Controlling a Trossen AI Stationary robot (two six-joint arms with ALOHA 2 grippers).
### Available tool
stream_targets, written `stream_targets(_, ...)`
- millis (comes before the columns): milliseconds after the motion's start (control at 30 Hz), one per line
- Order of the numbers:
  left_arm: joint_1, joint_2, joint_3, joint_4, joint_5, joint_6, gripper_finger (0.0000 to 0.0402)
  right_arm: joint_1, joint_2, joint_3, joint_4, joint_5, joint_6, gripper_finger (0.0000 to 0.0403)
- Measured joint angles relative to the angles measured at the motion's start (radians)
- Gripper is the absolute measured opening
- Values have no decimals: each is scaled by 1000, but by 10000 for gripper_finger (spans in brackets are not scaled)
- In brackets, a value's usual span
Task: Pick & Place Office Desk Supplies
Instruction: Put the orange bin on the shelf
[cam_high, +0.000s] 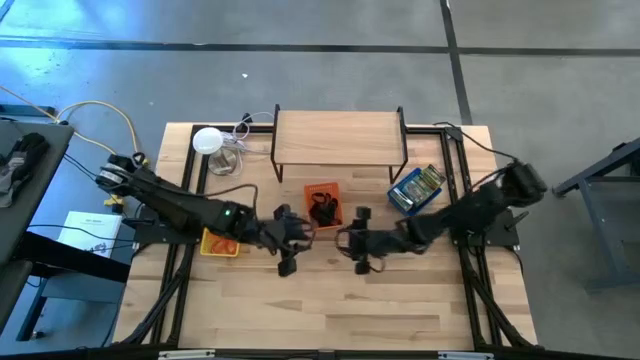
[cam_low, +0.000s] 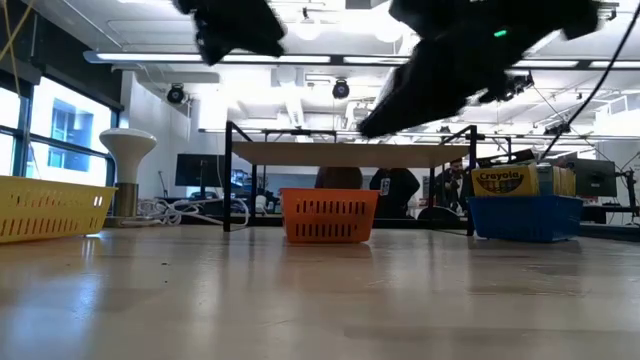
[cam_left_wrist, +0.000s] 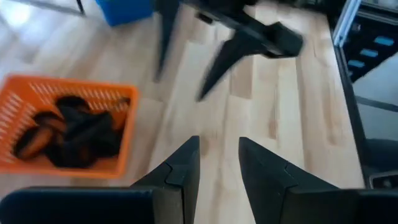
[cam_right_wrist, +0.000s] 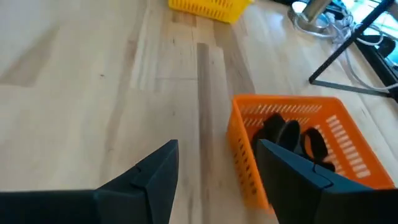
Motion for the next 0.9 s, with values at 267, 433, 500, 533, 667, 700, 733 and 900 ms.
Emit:
stream_targets(267, -140, 17, -2, -11, -95, -43, 104, -73, 192, 186, -122, 30, -55, 205)
stream_targets(433, -208, 17, -2, -15, -155, -43, 104, -104, 257, 294, -257, 4, -56, 205)
stream_targets(500, -227, 17, -2, -17, -156, -43, 104, -111, 280, 327, -304, -8, -55, 205)
stream_targets(533, -235, 17, -2, -17, -157, -43, 104, -117, 289, 343, -338, -13, -56, 205)
stream_targets(667, -257, 17, -2, -17, -158, -43, 104, -140, 319, 379, -392, -34, -55, 205)
stream_targets(700, -260, 17, -2, -17, -158, -43, 104, -147, 324, 381, -388, -47, -56, 205)
stream_targets(733, -263, 17, -2, -20, -157, -43, 104, -154, 326, 381, -388, -60, -58, 205)
stream_targets(900, -276, 17, -2, -22, -158, -43, 104, -191, 325, 383, -407, -106, -54, 202)
